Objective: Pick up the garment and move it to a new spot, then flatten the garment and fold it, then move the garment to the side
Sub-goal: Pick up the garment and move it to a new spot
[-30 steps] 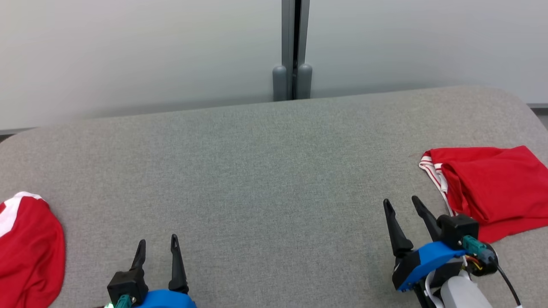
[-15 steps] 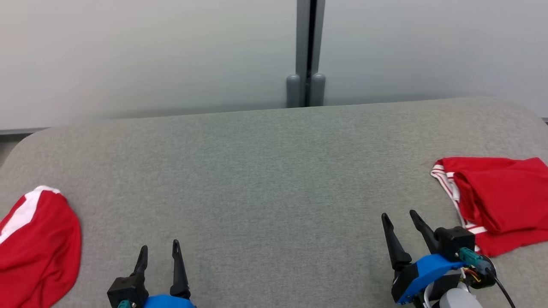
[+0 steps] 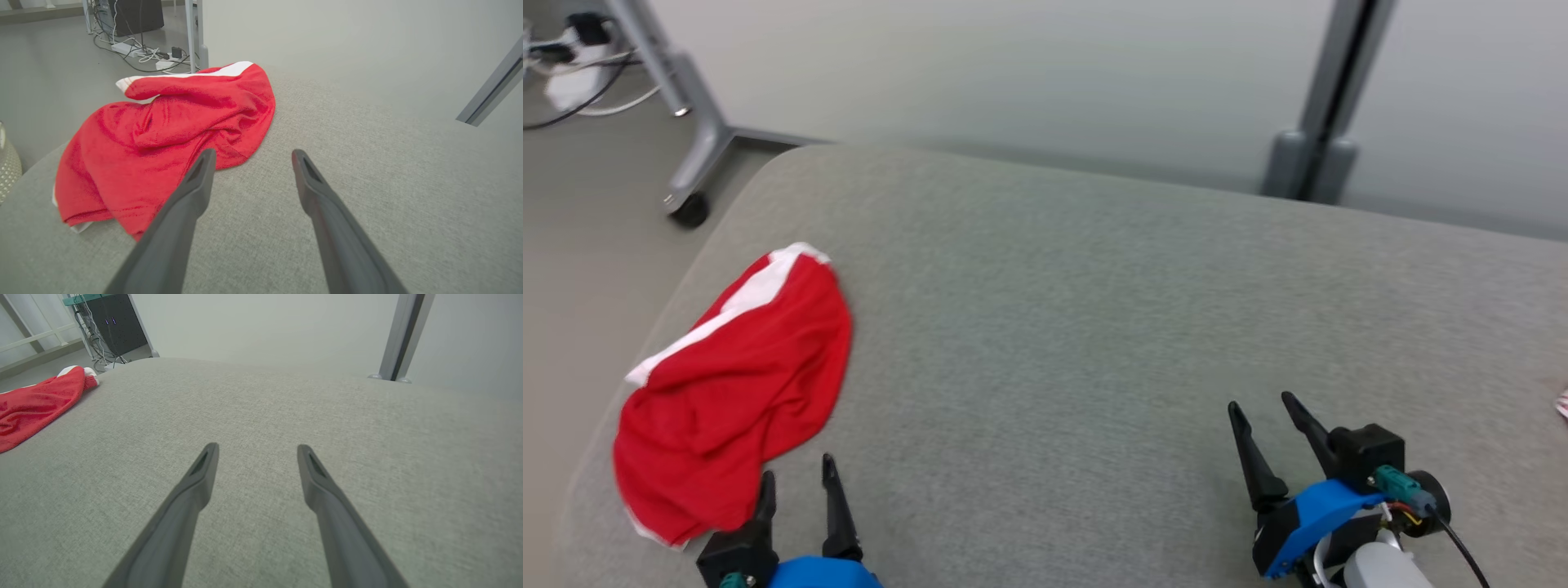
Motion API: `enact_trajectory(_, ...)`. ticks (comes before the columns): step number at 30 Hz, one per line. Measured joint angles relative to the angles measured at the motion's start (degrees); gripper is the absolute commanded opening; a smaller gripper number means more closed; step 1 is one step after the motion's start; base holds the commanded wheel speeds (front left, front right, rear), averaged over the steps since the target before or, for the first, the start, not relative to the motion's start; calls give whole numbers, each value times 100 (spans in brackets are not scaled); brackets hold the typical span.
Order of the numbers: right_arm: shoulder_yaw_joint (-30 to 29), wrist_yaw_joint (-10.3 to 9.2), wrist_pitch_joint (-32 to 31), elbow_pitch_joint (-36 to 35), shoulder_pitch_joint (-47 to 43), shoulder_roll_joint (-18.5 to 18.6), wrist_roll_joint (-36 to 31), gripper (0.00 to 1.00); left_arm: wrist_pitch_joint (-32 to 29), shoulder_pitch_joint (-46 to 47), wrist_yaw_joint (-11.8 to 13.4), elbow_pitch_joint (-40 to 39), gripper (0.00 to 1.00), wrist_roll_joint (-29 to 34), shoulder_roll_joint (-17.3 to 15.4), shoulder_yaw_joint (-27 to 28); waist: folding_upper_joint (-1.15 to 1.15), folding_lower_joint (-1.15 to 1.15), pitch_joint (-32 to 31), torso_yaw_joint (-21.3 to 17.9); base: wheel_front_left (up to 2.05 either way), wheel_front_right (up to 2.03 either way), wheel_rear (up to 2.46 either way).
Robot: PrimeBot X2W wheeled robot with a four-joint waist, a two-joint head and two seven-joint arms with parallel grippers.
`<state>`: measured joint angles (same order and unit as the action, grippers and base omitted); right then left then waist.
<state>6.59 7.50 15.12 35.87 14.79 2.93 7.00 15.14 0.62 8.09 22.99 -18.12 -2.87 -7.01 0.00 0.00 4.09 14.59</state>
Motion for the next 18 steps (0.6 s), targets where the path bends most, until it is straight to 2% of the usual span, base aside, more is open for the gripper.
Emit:
enact_trajectory(5, 254, 0, 0, -4, 43, -9, -42, 100, 0, -97, 46, -97, 100, -152, -3, 179, 0, 0, 223, 515, 0, 0, 0)
enact_trajectory(9, 330, 0, 1, -16, 98, -10, -70, 100, -1, -114, 47, -199, 100, -300, -3, 330, 0, 0, 452, 735, 0, 0, 0)
enact_trajectory(13, 405, 0, 0, -112, 169, 7, -101, 100, -1, 30, -109, -323, 100, -508, -7, 669, 0, 0, 696, 772, 0, 0, 0)
enact_trajectory(18, 548, 0, 1, -271, 299, 189, -75, 100, -1, 634, -316, -400, 100, -224, -5, 1370, 0, 1, 1070, 627, 0, 0, 0)
